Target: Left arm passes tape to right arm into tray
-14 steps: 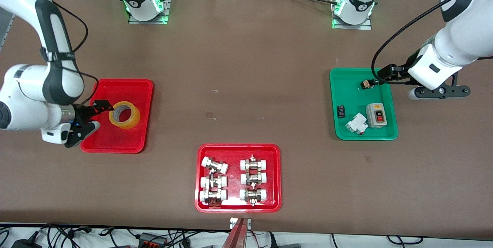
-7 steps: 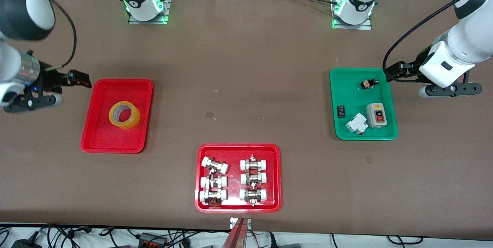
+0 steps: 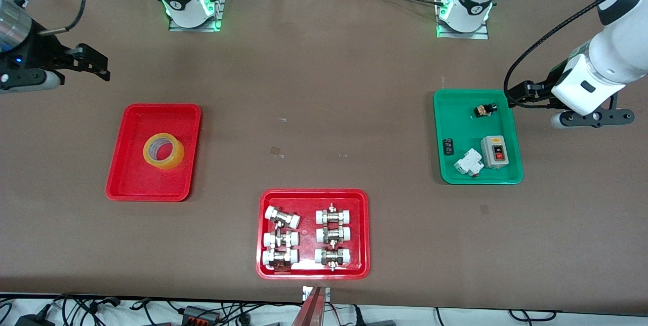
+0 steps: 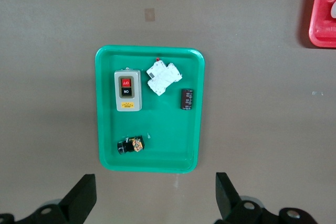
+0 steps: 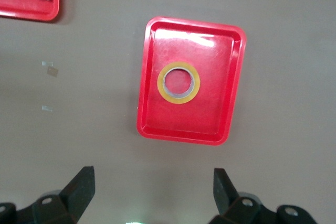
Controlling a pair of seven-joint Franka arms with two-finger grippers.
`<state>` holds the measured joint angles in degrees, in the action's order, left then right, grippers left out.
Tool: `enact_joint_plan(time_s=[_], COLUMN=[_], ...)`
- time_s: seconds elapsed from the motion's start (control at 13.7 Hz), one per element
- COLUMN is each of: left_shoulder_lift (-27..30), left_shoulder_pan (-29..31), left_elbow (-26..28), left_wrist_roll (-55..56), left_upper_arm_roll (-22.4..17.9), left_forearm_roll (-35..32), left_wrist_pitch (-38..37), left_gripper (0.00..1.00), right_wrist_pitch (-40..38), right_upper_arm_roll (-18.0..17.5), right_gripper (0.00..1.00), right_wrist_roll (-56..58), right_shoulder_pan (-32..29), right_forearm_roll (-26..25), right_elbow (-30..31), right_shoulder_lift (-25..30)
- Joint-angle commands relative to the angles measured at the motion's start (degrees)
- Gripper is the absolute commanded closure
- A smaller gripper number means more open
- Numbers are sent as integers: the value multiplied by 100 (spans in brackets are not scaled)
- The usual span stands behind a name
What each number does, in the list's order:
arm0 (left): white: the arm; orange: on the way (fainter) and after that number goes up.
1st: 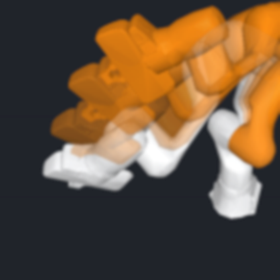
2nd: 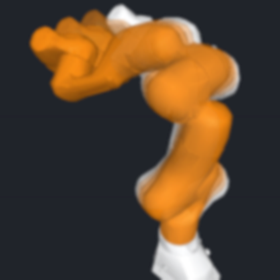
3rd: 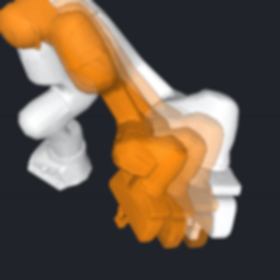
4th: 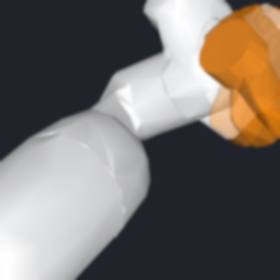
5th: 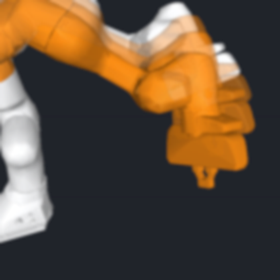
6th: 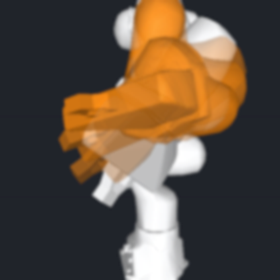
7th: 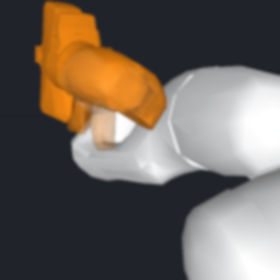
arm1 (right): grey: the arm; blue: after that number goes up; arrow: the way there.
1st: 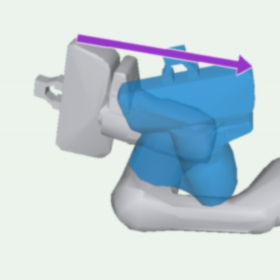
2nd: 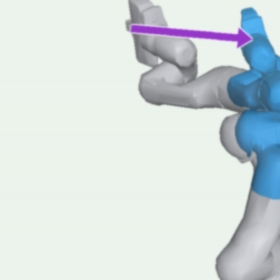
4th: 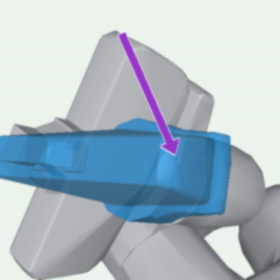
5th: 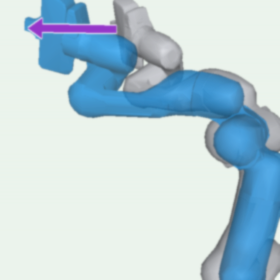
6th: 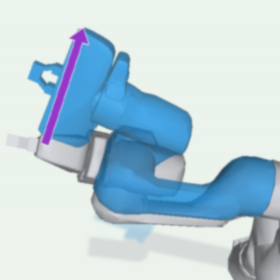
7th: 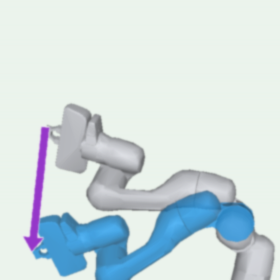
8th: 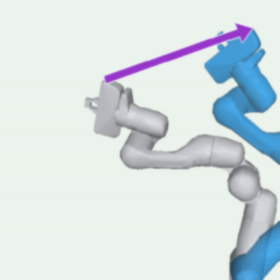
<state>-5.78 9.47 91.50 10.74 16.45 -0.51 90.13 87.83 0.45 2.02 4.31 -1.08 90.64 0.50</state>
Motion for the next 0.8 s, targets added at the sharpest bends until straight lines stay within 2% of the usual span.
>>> enact_joint_plan(time_s=[0.0,0.36,0.73], left_shoulder_lift=[-20,-55,-64], left_shoulder_pan=[46,46,46], left_elbow=[-115,-124,-124], left_wrist_roll=[-142,-142,-151], left_upper_arm_roll=[7,7,16], left_forearm_roll=[95,112,112], left_wrist_pitch=[-83,-74,-65], left_gripper=[0,0,0], right_wrist_pitch=[-162,-161,-73], right_upper_arm_roll=[-45,-10,-1], right_gripper=[0,0,0], right_wrist_roll=[-79,-455,-677], right_shoulder_pan=[17,-27,-53], right_forearm_roll=[-286,98,125], right_elbow=[-371,-354,-380], right_shoulder_lift=[-94,-94,-129])
